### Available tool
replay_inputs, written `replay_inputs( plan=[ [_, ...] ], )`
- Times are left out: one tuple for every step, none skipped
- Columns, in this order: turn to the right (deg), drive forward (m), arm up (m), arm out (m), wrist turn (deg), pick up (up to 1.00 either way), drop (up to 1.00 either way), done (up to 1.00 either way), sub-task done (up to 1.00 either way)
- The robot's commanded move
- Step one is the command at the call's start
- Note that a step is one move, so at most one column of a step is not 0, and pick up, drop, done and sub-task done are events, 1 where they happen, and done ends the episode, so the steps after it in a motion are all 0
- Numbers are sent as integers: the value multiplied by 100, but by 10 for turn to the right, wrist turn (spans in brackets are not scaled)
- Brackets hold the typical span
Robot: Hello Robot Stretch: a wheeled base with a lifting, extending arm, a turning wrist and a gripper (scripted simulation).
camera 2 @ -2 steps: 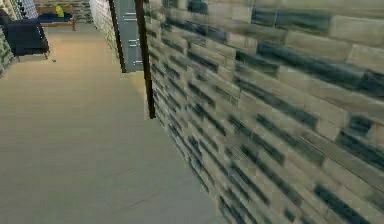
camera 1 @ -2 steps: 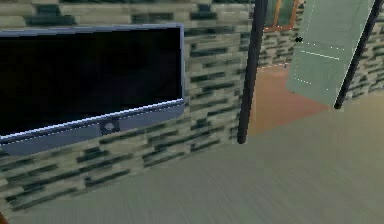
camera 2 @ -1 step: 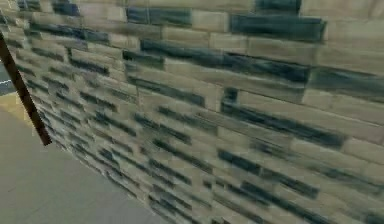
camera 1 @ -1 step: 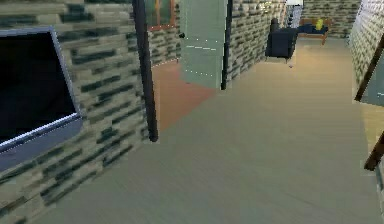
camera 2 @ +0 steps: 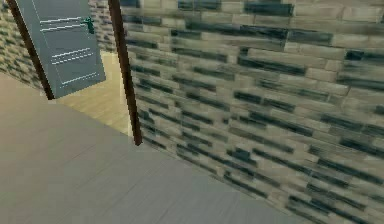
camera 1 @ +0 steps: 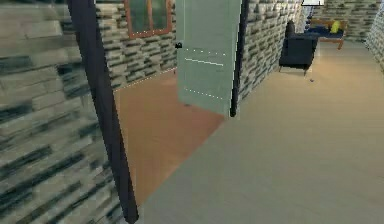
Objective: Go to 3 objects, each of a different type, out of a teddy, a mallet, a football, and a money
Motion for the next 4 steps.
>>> replay_inputs(
  plan=[
    [0, 90, 0, 0, 0, 0, 0, 0, 0],
    [450, 0, 0, 0, 0, 0, 0, 0, 0],
    [0, 5, 0, 0, 0, 0, 0, 0, 0],
    [-450, 0, 0, 0, 0, 0, 0, 0, 0]
  ],
)
